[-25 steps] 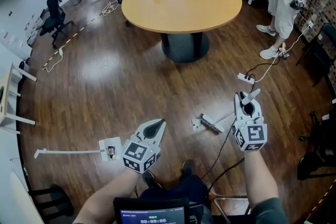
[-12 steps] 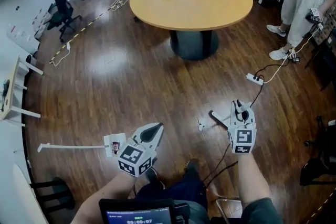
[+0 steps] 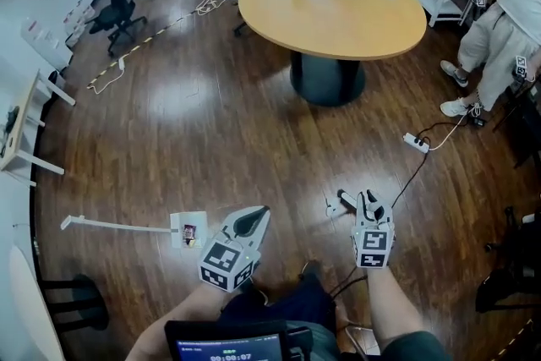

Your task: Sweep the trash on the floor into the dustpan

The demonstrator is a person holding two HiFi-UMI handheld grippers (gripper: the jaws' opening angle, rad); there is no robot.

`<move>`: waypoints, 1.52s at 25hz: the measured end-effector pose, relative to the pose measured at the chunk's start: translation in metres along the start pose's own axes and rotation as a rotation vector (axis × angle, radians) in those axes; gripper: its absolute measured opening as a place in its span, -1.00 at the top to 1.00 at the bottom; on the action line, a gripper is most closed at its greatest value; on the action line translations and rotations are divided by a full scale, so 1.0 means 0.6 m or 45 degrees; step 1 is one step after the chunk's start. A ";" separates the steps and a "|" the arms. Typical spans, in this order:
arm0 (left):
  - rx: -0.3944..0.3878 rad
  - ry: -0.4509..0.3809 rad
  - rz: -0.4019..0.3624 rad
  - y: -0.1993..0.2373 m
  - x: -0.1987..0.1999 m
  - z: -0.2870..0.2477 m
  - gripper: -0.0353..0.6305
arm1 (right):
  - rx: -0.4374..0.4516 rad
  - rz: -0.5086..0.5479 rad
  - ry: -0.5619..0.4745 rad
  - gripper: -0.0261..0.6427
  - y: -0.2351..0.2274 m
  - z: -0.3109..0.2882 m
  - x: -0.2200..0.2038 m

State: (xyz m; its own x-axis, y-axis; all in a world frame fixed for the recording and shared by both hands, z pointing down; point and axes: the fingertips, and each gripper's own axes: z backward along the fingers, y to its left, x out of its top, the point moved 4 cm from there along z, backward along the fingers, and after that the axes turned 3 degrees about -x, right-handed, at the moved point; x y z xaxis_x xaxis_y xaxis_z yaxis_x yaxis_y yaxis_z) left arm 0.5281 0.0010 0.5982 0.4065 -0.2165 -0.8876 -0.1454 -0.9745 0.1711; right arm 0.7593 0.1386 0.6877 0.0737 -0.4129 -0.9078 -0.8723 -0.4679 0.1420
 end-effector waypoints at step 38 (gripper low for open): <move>0.187 -0.222 0.048 0.432 -0.159 0.739 0.84 | 0.015 -0.119 0.331 0.68 0.893 0.089 0.134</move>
State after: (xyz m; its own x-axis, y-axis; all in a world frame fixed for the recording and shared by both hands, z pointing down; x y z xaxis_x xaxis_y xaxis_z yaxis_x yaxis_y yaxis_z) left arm 0.0517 -0.2046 0.5375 0.2377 -0.2269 -0.9445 -0.2926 -0.9439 0.1531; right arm 0.2718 -0.1035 0.6699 0.2749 -0.5558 -0.7846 -0.8611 -0.5053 0.0563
